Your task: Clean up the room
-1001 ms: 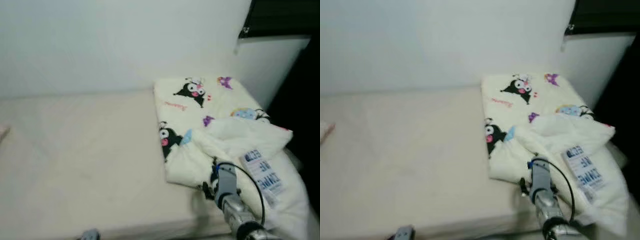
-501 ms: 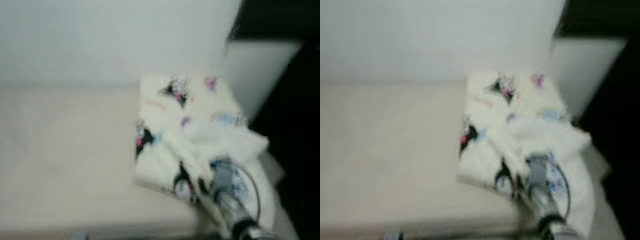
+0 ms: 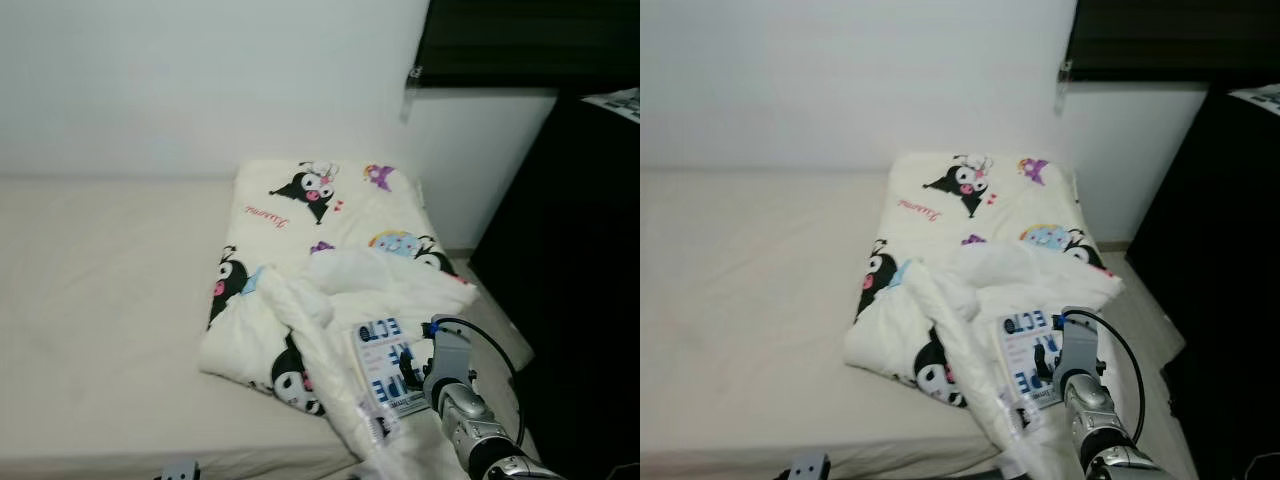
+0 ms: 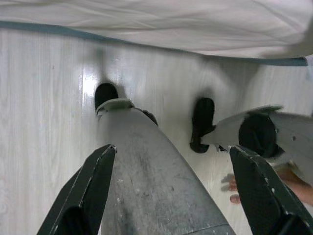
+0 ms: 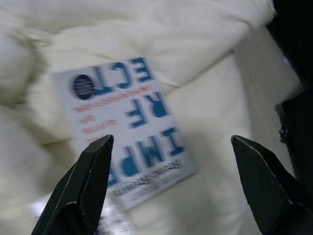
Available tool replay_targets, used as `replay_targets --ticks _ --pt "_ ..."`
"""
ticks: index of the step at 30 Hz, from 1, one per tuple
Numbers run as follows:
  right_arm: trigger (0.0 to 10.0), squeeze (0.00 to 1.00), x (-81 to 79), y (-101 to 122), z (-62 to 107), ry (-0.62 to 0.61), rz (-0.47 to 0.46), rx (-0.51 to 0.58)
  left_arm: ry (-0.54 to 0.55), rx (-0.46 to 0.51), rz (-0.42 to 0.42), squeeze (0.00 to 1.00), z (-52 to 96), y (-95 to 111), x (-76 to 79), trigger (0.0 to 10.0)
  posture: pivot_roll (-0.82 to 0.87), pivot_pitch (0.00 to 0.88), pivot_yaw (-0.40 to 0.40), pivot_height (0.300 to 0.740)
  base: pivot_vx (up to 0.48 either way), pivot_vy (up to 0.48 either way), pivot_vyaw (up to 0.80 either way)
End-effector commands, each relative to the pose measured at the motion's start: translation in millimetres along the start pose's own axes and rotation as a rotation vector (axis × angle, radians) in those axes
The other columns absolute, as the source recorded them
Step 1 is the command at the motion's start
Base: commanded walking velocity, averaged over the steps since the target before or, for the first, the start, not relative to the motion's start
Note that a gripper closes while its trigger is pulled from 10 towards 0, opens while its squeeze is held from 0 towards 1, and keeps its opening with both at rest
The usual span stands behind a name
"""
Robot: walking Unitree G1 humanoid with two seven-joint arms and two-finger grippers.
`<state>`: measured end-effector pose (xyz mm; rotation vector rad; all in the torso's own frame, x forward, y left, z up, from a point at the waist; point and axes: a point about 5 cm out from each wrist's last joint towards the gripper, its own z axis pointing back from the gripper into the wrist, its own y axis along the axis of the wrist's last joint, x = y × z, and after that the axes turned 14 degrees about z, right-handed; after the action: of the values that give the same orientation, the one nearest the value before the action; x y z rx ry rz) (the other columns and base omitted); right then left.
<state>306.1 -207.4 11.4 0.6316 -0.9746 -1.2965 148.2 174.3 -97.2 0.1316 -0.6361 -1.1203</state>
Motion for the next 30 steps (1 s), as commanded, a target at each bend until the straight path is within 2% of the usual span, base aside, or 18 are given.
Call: replay_targets --ticks 1,3,7,12,16,21,25,26,29,30 --pt "10.0 0.0 3.6 -6 1.0 -0.016 -0.018 -0.028 0.026 -0.056 0.01 0.0 2.4 -18 -3.7 10.0 -0.15 0.075 -0.009 0.74 0.0 -0.405 0.0" --pt "10.0 0.0 3.2 -5 0.8 -0.014 -0.022 -0.026 0.036 -0.06 0.012 0.0 3.1 -20 -5.1 10.0 -0.15 0.076 -0.009 0.74 0.0 -0.405 0.0" --pt "10.0 0.0 -0.4 -4 0.6 0.011 -0.033 -0.015 0.065 -0.058 0.039 0.0 9.0 -23 -17.8 10.0 -0.15 0.083 -0.011 0.74 0.0 0.0 0.0" --pt "10.0 0.0 -3.9 -3 0.9 0.04 -0.007 -0.006 0.083 -0.043 0.047 0.0 14.0 -16 -30.1 10.0 -0.14 0.086 -0.012 0.74 0.0 0.0 0.0" --pt "10.0 0.0 -7.0 -4 1.2 0.067 0.021 -0.008 0.082 -0.034 0.047 0.0 14.6 -11 -32.3 10.0 -0.14 0.088 -0.012 0.74 0.0 0.0 0.78" --pt "10.0 0.0 -6.4 -4 1.3 0.054 -0.001 -0.006 0.059 -0.035 0.036 0.0 8.2 -11 -19.0 10.0 -0.15 0.089 -0.01 0.74 0.0 0.0 0.78" --pt "10.0 0.0 -5.5 -4 1.2 0.043 -0.005 -0.005 0.049 -0.039 0.029 0.0 6.1 -12 -14.1 10.0 -0.15 0.089 -0.008 0.74 0.0 0.0 0.78" --pt "10.0 0.0 -3.0 -5 1.0 0.015 -0.013 -0.02 0.023 -0.054 0.0 0.0 0.5 -16 0.1 10.0 -0.15 0.09 -0.006 0.74 0.0 -0.48 0.0" --pt "10.0 0.0 -2.0 -6 1.1 0.002 -0.011 -0.032 0.024 -0.05 0.001 0.0 -2.9 -16 8.3 10.0 -0.15 0.09 -0.005 0.74 0.0 -0.48 0.0" --pt "10.0 0.0 -1.3 -7 1.2 -0.006 -0.013 -0.037 0.025 -0.042 0.038 0.0 -5.2 -16 14.1 10.0 -0.15 0.09 -0.005 0.74 0.0 -0.244 0.0"
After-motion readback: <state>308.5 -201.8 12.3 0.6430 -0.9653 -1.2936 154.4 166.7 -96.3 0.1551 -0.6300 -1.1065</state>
